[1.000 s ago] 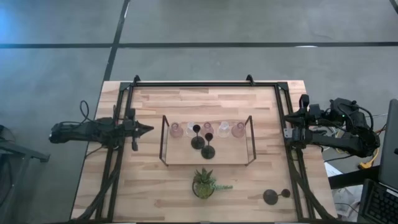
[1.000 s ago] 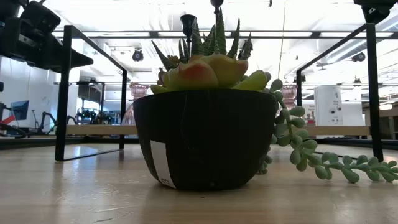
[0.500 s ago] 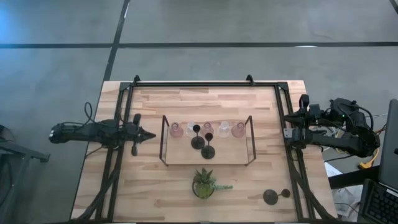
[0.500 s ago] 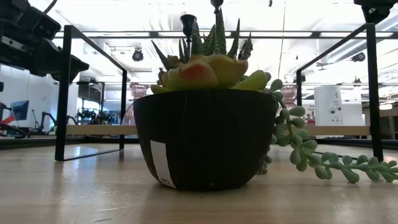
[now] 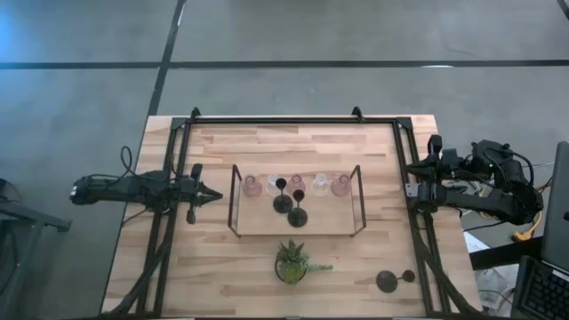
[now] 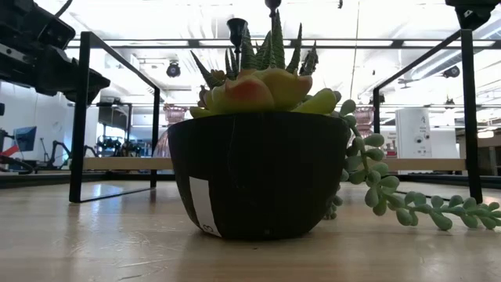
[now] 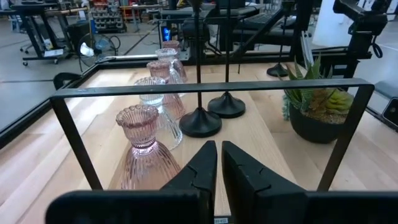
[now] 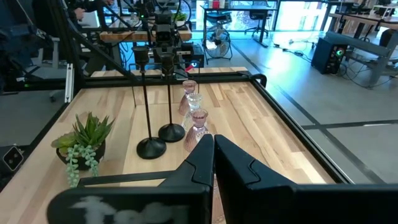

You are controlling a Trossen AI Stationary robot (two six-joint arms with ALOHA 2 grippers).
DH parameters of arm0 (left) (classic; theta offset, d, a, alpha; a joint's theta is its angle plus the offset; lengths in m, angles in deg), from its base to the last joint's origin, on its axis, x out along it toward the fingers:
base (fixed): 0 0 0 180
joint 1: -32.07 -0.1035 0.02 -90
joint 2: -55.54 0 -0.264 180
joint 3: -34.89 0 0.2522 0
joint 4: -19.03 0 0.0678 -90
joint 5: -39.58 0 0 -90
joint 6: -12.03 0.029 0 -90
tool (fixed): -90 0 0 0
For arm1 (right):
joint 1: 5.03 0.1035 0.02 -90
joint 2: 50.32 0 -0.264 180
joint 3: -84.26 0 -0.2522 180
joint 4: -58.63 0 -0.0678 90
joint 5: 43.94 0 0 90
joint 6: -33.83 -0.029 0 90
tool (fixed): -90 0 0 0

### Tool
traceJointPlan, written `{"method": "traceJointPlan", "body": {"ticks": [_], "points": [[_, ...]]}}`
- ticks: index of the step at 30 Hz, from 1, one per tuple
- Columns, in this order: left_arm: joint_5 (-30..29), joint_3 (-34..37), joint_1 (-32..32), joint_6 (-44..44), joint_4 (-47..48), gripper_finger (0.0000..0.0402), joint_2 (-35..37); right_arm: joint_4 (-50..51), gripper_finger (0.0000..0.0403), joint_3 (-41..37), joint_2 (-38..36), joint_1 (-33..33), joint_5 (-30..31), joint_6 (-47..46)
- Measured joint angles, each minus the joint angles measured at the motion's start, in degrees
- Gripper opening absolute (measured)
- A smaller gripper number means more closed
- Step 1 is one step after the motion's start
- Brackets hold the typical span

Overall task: Pick & Place candle stick holders
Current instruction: Put the black candle holder on the shelf

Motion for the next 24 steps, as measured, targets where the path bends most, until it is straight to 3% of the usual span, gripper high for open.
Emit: {"method": "traceJointPlan", "body": {"ticks": [10, 15, 18, 24], "points": [[0.0, 0.1, 0.0, 0.0, 0.1, 0.0027, -0.1, -0.1, 0.0008, 0.0, 0.0, 0.0, 0.0, 0.0], [0.2, 0.1, 0.0, 0.0, 0.1, 0.0028, -0.1, -8.0, 0.0008, 0.0, 0.5, 0.0, -0.3, 3.0], [0.2, 0.1, 0.0, 0.0, 0.1, 0.0028, -0.1, -17.0, 0.0008, 0.0, 1.8, 0.0, -6.1, -2.9], [0.2, 0.1, 0.0, 0.0, 0.1, 0.0028, -0.1, -34.0, 0.0008, 1.1, 6.5, 0.0, -22.9, -0.2]]}}
